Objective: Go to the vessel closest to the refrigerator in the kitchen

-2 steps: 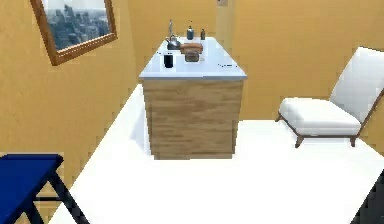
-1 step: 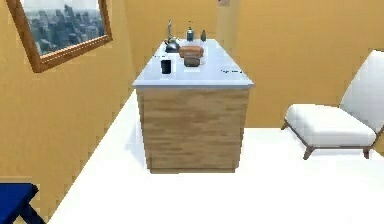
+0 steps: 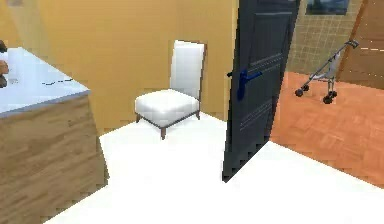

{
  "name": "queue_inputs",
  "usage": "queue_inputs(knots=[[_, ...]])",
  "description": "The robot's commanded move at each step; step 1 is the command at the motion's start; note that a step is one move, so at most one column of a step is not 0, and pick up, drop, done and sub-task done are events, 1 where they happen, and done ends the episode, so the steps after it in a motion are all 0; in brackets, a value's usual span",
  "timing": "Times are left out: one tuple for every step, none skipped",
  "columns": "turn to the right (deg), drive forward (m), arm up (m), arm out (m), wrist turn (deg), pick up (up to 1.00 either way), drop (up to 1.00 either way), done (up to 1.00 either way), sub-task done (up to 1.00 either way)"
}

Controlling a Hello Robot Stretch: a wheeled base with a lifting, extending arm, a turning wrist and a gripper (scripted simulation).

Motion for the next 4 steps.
queue_inputs(knots=[[42.0, 0.00, 0.00, 0.00, 0.0, 0.00, 0.00, 0.00, 0.00], [0.0, 0.25, 0.00, 0.00, 0.0, 0.00, 0.00, 0.00, 0.00], [-45.0, 0.00, 0.00, 0.00, 0.0, 0.00, 0.00, 0.00, 0.00], [-33.0, 0.00, 0.00, 0.00, 0.0, 0.00, 0.00, 0.00, 0.00]])
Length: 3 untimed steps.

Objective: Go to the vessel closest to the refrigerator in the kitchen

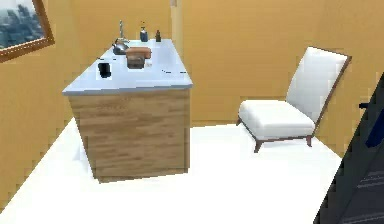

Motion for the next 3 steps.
queue_inputs(knots=[[0.0, 0.85, 0.00, 0.00, 0.0, 0.00, 0.00, 0.00, 0.00], [-45.0, 0.00, 0.00, 0.00, 0.0, 0.00, 0.00, 0.00, 0.00], [-21.0, 0.00, 0.00, 0.00, 0.0, 0.00, 0.00, 0.00, 0.00]])
